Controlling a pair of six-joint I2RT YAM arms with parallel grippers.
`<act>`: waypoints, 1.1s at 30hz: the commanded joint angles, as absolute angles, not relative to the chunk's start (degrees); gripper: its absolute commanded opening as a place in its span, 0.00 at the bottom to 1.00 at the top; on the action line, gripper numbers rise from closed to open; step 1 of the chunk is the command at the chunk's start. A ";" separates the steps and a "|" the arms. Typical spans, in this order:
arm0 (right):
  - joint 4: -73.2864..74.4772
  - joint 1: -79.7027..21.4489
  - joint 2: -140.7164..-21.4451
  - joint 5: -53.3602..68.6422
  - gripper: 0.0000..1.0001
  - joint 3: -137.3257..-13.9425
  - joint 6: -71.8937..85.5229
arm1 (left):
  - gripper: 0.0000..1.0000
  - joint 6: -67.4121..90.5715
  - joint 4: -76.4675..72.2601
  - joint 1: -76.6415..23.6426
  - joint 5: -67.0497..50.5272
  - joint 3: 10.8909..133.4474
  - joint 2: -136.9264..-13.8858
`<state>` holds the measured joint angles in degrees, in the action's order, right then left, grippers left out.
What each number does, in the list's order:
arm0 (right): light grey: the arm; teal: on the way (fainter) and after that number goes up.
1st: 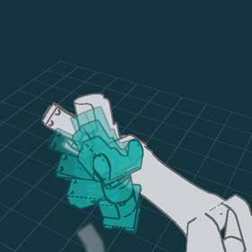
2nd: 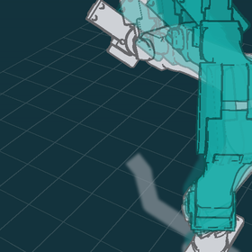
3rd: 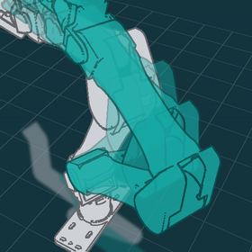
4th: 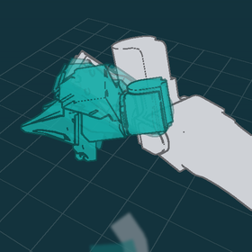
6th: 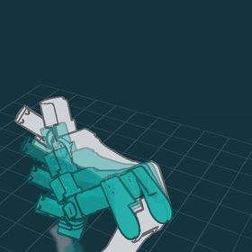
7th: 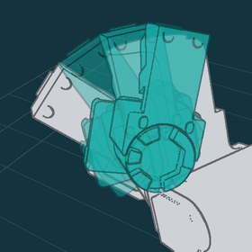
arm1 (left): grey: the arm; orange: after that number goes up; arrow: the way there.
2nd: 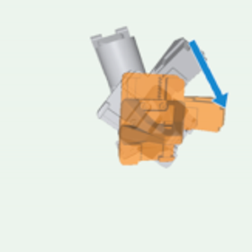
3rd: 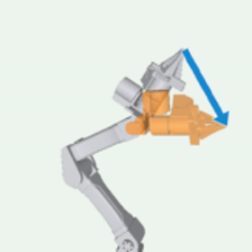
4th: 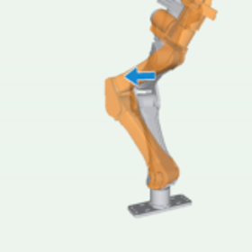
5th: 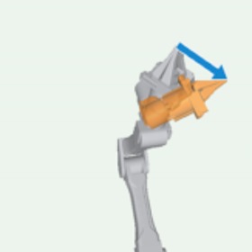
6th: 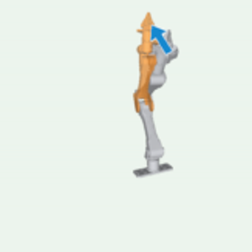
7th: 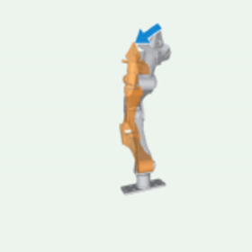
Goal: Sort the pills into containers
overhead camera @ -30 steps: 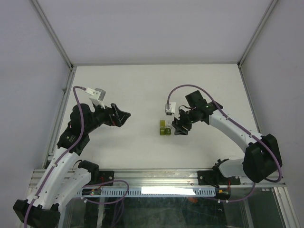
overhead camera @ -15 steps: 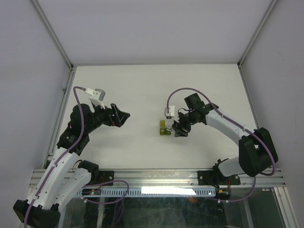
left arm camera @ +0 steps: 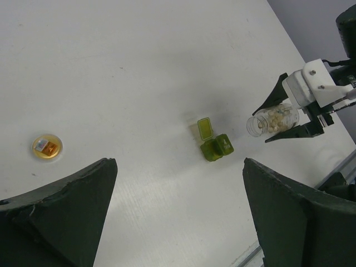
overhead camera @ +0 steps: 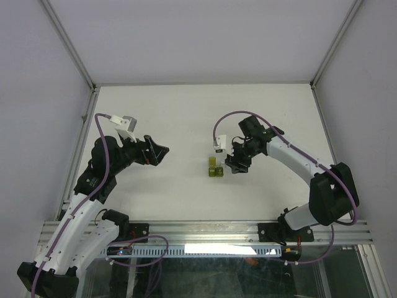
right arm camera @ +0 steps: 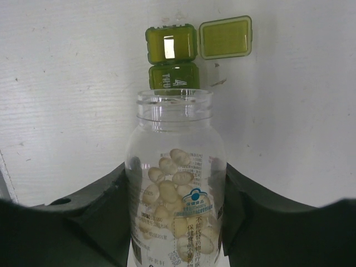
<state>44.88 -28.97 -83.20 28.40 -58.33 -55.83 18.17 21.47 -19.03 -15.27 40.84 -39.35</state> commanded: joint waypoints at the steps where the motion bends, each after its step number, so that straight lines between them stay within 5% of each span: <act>1: 47.90 -29.49 -83.49 25.88 0.00 -63.58 -56.87 | 0.99 17.10 20.04 -18.69 -15.03 41.78 -38.58; 33: 44.58 -34.38 -91.68 23.71 0.00 -61.44 -55.69 | 0.99 17.02 20.04 -18.63 -15.25 41.80 -38.41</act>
<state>46.94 -33.63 -91.02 24.38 -61.10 -56.03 18.15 21.50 -19.03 -15.27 40.84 -39.33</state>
